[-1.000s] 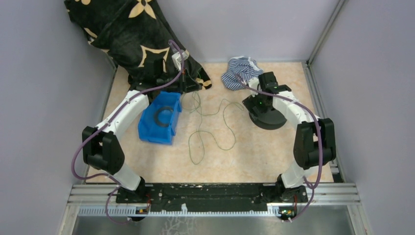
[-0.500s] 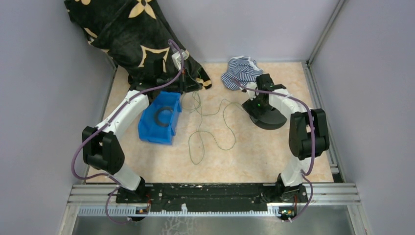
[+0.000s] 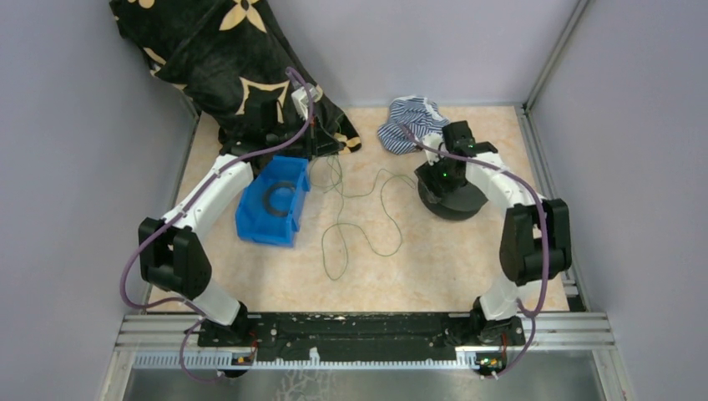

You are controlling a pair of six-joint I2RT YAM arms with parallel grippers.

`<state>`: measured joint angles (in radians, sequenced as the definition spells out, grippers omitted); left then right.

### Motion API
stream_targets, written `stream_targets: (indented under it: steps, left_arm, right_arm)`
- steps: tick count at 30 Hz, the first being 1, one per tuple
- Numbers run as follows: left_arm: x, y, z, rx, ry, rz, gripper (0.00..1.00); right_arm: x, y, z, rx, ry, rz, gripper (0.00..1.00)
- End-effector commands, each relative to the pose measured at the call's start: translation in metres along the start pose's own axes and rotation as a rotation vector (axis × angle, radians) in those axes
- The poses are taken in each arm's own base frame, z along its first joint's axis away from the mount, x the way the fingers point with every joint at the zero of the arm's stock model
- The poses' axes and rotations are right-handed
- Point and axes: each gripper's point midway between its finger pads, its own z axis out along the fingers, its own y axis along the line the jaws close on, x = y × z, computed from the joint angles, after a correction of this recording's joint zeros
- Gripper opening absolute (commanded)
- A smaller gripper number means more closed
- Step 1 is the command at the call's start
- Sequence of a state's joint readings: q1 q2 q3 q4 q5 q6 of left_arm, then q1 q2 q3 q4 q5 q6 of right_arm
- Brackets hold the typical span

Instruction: Wrap the cables

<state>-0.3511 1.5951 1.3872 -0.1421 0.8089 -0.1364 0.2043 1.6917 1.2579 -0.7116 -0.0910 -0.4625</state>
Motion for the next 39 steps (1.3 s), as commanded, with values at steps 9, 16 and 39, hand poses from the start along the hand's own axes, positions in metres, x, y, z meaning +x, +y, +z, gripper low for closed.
stream_targets:
  steps: [9,16,39]
  left_arm:
    - [-0.022,0.007,-0.012,-0.116,-0.046,0.073,0.00]
    - [-0.024,0.004,-0.012,-0.100,-0.046,0.084,0.00]
    - [-0.014,0.000,0.001,-0.034,-0.022,0.073,0.00]
  right_arm:
    - [-0.080,0.028,-0.119,-0.114,-0.493,0.168,0.29]
    - [-0.101,0.064,-0.146,-0.354,-0.681,0.243,0.26]
    - [-0.093,0.128,-0.131,-0.847,-0.799,0.300,0.25]
